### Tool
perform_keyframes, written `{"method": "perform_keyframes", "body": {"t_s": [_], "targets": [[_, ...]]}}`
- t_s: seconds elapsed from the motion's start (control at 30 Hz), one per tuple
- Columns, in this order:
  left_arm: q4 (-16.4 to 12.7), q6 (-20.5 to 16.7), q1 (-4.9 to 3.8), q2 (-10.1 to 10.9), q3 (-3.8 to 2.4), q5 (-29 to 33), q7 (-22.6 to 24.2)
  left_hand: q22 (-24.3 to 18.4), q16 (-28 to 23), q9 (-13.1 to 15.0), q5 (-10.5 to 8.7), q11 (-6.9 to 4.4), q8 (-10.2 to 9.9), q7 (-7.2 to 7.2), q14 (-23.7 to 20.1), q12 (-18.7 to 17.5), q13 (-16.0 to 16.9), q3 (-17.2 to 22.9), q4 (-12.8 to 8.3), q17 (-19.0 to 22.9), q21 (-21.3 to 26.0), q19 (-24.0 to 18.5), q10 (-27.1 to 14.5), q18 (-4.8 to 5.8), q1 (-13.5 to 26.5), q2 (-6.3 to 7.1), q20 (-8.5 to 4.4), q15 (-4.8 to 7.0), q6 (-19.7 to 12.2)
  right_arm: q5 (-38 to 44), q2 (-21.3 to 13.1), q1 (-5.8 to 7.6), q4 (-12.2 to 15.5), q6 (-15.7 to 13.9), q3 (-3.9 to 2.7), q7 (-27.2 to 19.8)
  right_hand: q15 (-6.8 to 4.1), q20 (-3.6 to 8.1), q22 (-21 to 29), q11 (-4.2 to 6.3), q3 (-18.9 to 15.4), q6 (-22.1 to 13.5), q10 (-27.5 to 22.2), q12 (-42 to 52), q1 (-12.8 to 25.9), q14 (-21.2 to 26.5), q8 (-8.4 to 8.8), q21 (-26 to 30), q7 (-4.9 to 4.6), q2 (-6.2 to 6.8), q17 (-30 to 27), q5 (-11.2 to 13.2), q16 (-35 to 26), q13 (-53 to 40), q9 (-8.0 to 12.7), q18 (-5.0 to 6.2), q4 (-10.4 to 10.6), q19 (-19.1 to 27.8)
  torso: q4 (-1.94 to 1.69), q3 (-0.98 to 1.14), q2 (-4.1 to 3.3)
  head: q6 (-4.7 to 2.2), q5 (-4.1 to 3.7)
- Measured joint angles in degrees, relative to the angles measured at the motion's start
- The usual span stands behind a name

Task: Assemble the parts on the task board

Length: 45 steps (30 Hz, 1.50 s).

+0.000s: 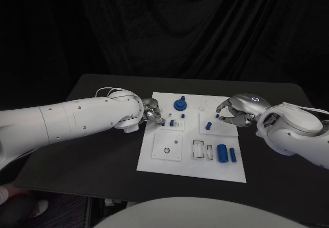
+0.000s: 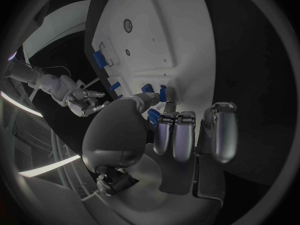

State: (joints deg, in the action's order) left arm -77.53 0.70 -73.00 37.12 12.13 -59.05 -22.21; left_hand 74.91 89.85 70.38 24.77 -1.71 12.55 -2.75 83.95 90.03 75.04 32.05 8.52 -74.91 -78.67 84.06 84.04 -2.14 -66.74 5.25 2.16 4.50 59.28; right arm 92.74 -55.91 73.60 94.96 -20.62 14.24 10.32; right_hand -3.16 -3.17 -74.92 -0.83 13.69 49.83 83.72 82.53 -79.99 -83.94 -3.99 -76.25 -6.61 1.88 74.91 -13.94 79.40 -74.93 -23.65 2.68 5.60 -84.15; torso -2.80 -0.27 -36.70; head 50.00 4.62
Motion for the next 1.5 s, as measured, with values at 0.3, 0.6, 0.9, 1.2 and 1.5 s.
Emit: {"method": "perform_keyframes", "body": {"t_s": [0.3, 0.6, 0.9, 1.2, 1.5], "targets": [[0.06, 0.20, 0.00, -0.01, -0.02, 0.01, 0.00, 0.00, 0.00, 0.00, 0.00, 0.00, 0.00, 0.00, 0.00, 0.00, 0.00, 0.00, 0.00, 0.00, 0.00, 0.00, 0.00, 0.01, -0.03, -0.03, 0.00, 0.00, 0.00, -0.10, -0.01, 0.00, 0.04, 0.02, 0.00, 0.00, 0.00, 0.00, 0.00, 0.00, 0.00, 0.00, 0.00, 0.00, 0.00, 0.00, 0.00, 0.00, 0.00, 0.00, 0.00, 0.00, 0.00, 0.00, 0.00, 0.00, 0.00, 0.00, 0.00, -0.01, -0.02, 0.00, 0.20], [0.08, 0.35, 0.03, 0.00, -0.08, 0.02, 0.03, 0.00, 0.00, 0.00, -0.05, 0.00, -0.01, -0.01, 0.00, 0.00, 0.00, 0.00, 0.00, 0.00, 0.00, 0.00, 0.00, 0.00, -0.11, -0.10, 0.00, 0.00, 0.01, -0.13, -0.06, 0.00, 0.06, 0.08, 0.00, 0.00, 0.00, 0.00, 0.01, 0.00, 0.15, 0.00, 0.00, 0.00, -0.24, 0.00, 0.00, 0.00, 0.00, 0.24, 0.00, -0.23, 0.00, 0.00, 0.05, -0.01, -0.15, 0.00, 0.01, -0.02, -0.03, 0.00, 0.17], [-0.12, 0.44, 0.08, 0.11, -0.12, -0.06, 0.20, 0.00, 0.00, 0.00, -0.06, 0.00, -0.02, -0.04, 0.00, 0.00, 0.00, 0.00, 0.00, 0.00, 0.23, 0.00, 0.00, 0.00, 0.19, -0.40, 0.00, 0.00, 0.04, -0.16, -0.02, -0.01, 0.06, 0.15, 0.00, 0.00, 0.00, 0.00, 0.01, 0.00, 0.15, 0.00, 0.00, 0.00, -0.24, 0.00, 0.00, 0.00, 0.00, 0.24, 0.00, -0.23, 0.00, 0.00, 0.05, -0.01, -0.15, 0.00, 0.01, -0.05, -0.05, 0.00, 0.29], [-0.20, 0.51, 0.15, 0.25, -0.14, -0.13, 0.37, 0.00, 0.00, -0.01, -0.11, 0.00, -0.13, -0.11, 0.00, 0.00, 0.00, 0.00, 0.00, 0.00, 0.23, 0.00, 0.00, 0.00, 0.42, -0.63, 0.00, 0.00, 0.11, -0.17, -0.07, -0.02, 0.06, 0.18, 0.00, 0.01, 0.00, 0.00, 0.01, 0.00, 0.15, 0.00, 0.00, 0.00, -0.24, 0.00, 0.00, 0.00, 0.00, 0.24, 0.00, -0.23, 0.00, 0.00, 0.05, 0.00, -0.15, 0.00, 0.01, -0.04, -0.02, 0.00, 0.21], [-0.20, 0.63, 0.19, 0.29, -0.14, -0.16, 0.41, 0.00, 0.00, -0.02, -0.22, 0.00, -0.13, -0.12, 0.00, 0.00, 0.00, 0.00, 0.00, 0.00, 0.23, 0.00, 0.00, 0.00, 0.43, -0.62, 0.00, 0.00, 0.12, -0.17, -0.10, -0.02, 0.06, 0.21, 0.00, 0.03, 0.00, 0.00, 0.01, -0.21, 0.15, 0.00, -0.21, 0.00, -0.24, 0.00, 0.00, 0.00, 0.00, 0.24, 0.00, -0.22, 0.00, 0.00, 0.11, -0.01, -0.15, 0.00, 0.04, -0.01, 0.03, 0.00, 0.24]]}}
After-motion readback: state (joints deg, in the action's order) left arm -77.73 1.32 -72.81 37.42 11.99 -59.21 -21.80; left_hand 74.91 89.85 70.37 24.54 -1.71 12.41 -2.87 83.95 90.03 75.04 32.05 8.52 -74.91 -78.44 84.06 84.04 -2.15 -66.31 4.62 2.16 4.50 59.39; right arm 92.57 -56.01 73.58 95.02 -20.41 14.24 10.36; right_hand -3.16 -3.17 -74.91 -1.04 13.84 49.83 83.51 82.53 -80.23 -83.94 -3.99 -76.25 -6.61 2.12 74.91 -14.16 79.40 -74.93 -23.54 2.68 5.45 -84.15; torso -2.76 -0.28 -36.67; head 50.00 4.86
